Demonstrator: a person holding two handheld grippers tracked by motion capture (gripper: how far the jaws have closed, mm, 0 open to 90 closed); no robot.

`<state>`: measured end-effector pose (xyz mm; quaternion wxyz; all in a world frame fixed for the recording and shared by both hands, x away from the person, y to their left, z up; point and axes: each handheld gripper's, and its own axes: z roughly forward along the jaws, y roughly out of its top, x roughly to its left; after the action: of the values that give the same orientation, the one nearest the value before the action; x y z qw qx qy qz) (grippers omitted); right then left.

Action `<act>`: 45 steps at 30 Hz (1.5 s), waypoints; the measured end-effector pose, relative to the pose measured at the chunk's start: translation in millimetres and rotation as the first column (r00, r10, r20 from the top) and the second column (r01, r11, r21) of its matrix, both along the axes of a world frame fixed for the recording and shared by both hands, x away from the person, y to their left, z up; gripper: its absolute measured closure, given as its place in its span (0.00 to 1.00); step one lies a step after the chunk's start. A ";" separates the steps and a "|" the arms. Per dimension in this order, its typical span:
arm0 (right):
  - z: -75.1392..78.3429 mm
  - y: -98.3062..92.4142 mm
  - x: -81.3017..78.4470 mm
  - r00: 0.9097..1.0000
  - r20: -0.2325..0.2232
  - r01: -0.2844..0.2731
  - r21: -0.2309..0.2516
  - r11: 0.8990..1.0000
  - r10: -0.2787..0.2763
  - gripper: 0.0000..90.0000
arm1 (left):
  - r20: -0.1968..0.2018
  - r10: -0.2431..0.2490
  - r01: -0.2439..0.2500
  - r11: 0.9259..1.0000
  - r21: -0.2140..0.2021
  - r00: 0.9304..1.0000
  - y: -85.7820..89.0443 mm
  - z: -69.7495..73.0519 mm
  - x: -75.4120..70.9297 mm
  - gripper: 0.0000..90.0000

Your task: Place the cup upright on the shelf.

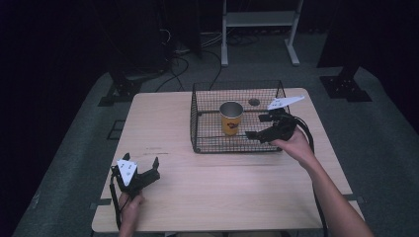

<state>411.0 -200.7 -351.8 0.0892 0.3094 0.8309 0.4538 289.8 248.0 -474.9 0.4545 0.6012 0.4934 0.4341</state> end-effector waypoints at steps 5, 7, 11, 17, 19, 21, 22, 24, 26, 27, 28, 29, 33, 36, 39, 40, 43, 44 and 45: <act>-3.3 -4.0 -6.2 1.000 0.006 0.000 0.013 1.000 0.000 0.07 | -0.001 0.002 -0.002 1.000 0.000 1.000 0.1 0.0 0.1 0.01; -5.6 -5.2 -8.8 1.000 0.003 -0.002 0.013 1.000 0.002 0.07 | -0.002 0.002 -0.002 1.000 0.000 1.000 0.1 0.0 0.1 0.01; -10.6 -8.2 -16.9 1.000 0.003 -0.010 0.019 1.000 0.010 0.07 | -0.003 0.003 -0.003 1.000 -0.001 1.000 0.0 0.0 0.1 0.01; -15.4 -10.4 -24.7 1.000 0.006 -0.017 0.018 1.000 0.017 0.07 | -0.006 0.004 -0.004 1.000 0.001 1.000 0.1 0.1 0.0 0.01; -18.3 -11.6 -27.5 1.000 0.003 -0.021 0.020 1.000 0.021 0.07 | -0.005 0.004 -0.004 1.000 -0.001 1.000 0.1 0.0 0.1 0.01; -21.2 -13.1 -30.8 1.000 0.004 -0.022 0.023 0.999 0.022 0.07 | -0.006 0.004 -0.004 1.000 0.001 1.000 0.2 0.0 0.1 0.01; -24.1 -14.3 -33.7 1.000 0.000 -0.023 0.024 0.999 0.023 0.07 | -0.005 0.004 -0.004 1.000 0.001 1.000 0.2 0.0 0.1 0.01; -25.5 -14.9 -34.7 1.000 0.000 -0.024 0.023 0.999 0.025 0.07 | -0.005 0.004 -0.004 1.000 0.001 1.000 0.2 0.0 0.1 0.01; -29.1 -17.2 -37.7 1.000 -0.007 -0.025 0.026 0.999 0.025 0.07 | -0.006 0.005 -0.005 1.000 0.001 1.000 0.2 0.0 0.2 0.01; -29.1 -17.2 -37.7 1.000 -0.007 -0.025 0.026 0.999 0.025 0.07 | -0.006 0.005 -0.005 1.000 0.001 1.000 0.2 0.0 0.2 0.01; -30.1 -18.1 -38.8 1.000 -0.008 -0.025 0.029 0.999 0.025 0.07 | -0.006 0.005 -0.005 1.000 0.001 1.000 0.2 0.0 0.2 0.01; -30.9 -19.0 -40.0 1.000 -0.010 -0.025 0.033 0.999 0.025 0.07 | -0.006 0.004 -0.004 1.000 0.001 1.000 0.2 0.0 0.1 0.01; -34.5 -23.1 -46.2 1.000 -0.006 -0.022 0.039 0.999 0.022 0.07 | -0.006 0.005 -0.005 1.000 0.001 1.000 0.1 0.0 0.1 0.01; -37.8 -25.6 -49.3 1.000 -0.010 -0.022 0.037 0.999 0.023 0.07 | -0.006 0.005 -0.005 1.000 0.001 1.000 0.1 0.0 0.1 0.01; -40.4 -27.6 -53.2 1.000 -0.010 -0.023 0.036 0.999 0.024 0.07 | -0.007 0.006 -0.006 1.000 0.001 1.000 0.1 0.0 0.2 0.01; -40.4 -27.6 -53.2 1.000 -0.010 -0.023 0.036 0.999 0.024 0.07 | -0.007 0.006 -0.006 1.000 0.001 1.000 0.1 0.0 0.2 0.01; -43.8 -31.0 -57.7 1.000 -0.011 -0.018 0.042 0.999 0.019 0.07 | -0.006 0.006 -0.006 1.000 0.002 1.000 -0.1 0.0 0.1 0.01; -43.8 -31.0 -57.7 1.000 -0.011 -0.018 0.042 0.999 0.019 0.07 | -0.006 0.006 -0.006 1.000 0.002 1.000 -0.1 0.0 0.1 0.01; -44.5 -32.1 -58.5 1.000 -0.011 -0.017 0.045 0.999 0.018 0.07 | -0.006 0.006 -0.006 1.000 0.003 1.000 -0.1 0.0 0.1 0.01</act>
<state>352.5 -232.9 -396.3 0.0736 0.3066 0.8236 0.4715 289.9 247.9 -475.0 0.4509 0.6018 0.4961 0.4341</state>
